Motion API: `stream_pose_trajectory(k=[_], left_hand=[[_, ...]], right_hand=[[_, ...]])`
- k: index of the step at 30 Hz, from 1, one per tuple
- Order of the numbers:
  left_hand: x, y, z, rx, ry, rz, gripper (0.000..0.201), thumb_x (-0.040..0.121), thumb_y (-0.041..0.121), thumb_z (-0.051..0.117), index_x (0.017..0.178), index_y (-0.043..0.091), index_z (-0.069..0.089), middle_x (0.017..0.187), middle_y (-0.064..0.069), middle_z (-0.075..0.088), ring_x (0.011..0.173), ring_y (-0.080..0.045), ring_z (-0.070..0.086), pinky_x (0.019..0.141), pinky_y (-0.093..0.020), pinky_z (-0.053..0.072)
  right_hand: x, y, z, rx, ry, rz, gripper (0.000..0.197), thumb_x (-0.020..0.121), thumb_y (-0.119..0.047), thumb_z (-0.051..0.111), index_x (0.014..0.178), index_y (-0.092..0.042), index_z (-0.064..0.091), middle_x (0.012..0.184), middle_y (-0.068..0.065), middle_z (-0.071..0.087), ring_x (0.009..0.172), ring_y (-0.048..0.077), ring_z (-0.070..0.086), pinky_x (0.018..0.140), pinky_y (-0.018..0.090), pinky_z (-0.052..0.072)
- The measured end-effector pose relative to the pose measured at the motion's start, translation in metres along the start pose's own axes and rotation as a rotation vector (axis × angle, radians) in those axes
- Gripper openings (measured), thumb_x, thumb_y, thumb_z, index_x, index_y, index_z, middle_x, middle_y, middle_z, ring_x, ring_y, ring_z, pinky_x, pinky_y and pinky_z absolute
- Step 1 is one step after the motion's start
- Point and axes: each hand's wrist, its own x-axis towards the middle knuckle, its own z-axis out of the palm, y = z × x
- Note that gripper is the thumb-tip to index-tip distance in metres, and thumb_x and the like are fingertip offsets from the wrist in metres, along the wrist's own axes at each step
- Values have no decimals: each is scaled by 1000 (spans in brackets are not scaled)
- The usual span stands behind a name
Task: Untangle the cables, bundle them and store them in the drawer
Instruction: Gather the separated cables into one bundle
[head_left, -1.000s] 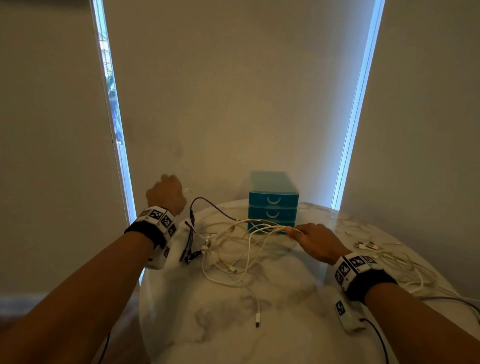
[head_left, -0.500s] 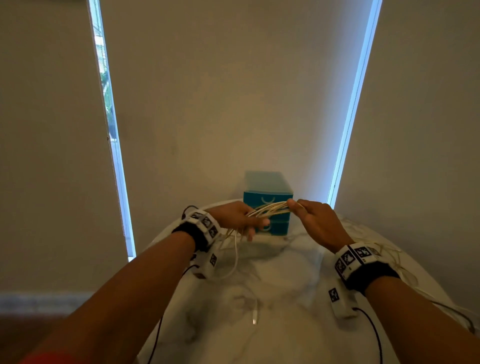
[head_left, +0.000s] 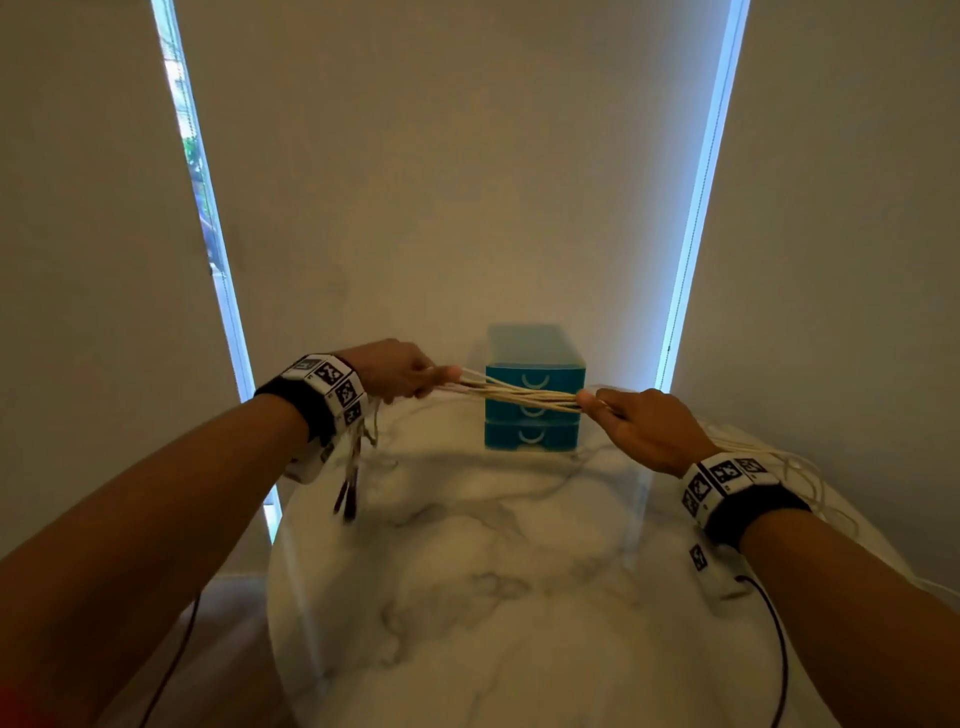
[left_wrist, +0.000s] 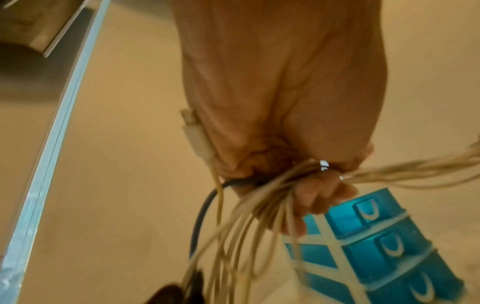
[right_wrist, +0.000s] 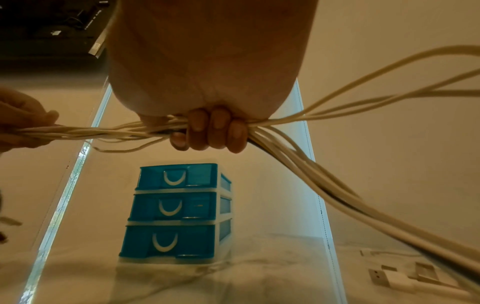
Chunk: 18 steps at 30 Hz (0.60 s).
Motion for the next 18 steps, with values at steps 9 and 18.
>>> stream_pose_trajectory(k=[9, 18], left_hand=[[-9, -83, 59, -47, 79, 121, 26, 106, 28, 64, 129, 21, 73, 126, -4, 74, 106, -14, 65, 88, -26, 45], [-33, -130, 60, -189, 387, -273, 34, 90, -5, 57, 82, 25, 72, 98, 1, 71, 96, -27, 68, 75, -31, 47]], right_hand=[[-5, 20, 3, -94, -51, 98, 55, 107, -66, 19, 75, -35, 52, 66, -7, 55, 64, 11, 54, 68, 34, 41], [-10, 36, 24, -52, -85, 174, 55, 108, -64, 20, 70, -35, 47, 67, -6, 54, 66, 11, 54, 73, 35, 44]])
